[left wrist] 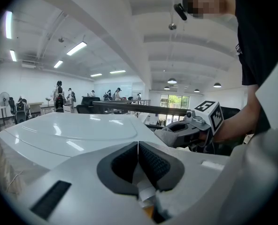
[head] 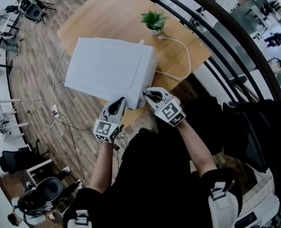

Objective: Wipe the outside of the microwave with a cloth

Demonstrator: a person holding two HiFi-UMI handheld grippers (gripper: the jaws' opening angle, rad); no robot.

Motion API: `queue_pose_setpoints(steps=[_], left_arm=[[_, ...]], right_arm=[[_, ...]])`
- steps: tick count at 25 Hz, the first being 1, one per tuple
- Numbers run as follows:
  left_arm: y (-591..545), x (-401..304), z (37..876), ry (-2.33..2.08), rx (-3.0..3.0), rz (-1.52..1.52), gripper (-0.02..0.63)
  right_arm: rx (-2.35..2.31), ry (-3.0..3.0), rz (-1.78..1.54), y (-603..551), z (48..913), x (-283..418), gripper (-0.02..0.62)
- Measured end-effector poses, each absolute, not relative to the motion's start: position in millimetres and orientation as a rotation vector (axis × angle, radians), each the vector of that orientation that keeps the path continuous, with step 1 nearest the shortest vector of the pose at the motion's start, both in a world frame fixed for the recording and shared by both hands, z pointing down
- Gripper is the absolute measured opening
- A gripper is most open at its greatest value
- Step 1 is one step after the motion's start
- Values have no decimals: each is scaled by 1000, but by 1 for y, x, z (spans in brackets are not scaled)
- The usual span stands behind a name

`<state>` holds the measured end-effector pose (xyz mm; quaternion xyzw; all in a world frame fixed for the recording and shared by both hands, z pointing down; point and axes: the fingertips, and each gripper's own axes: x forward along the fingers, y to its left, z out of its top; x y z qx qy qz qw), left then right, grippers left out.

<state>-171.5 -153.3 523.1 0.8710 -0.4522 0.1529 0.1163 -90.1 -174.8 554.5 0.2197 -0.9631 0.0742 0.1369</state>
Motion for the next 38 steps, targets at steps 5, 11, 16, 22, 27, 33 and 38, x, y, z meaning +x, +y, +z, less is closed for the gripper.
queue_pose_setpoints(steps=[5,11,16,22,27,33,38], left_arm=[[-153,-169,520,-1309,2566,470,6],[-153,-171,522,-1290,2582,464,6],[-153,-170,521,-1292,2567,467,6],[-153,-170,520,-1308,2578,442,6],[-153,-172,521,-1308,2570,452,6],[-152,-173,523,-1307,2558,466,6],[-153,-172,522,-1309,2571,453,6]], right_arm=[[646,-2776,201,-187,552,-86,32],[667,-2774,236,-209,555,-78,32],[696,-2753,221,-227,554,-72,32],[725,-2739,213,-245,557,-66,32],[743,-2727,208,-258,558,-62,32],[768,-2712,205,-277,560,-58,32],[788,-2698,197,-289,562,-53,32]])
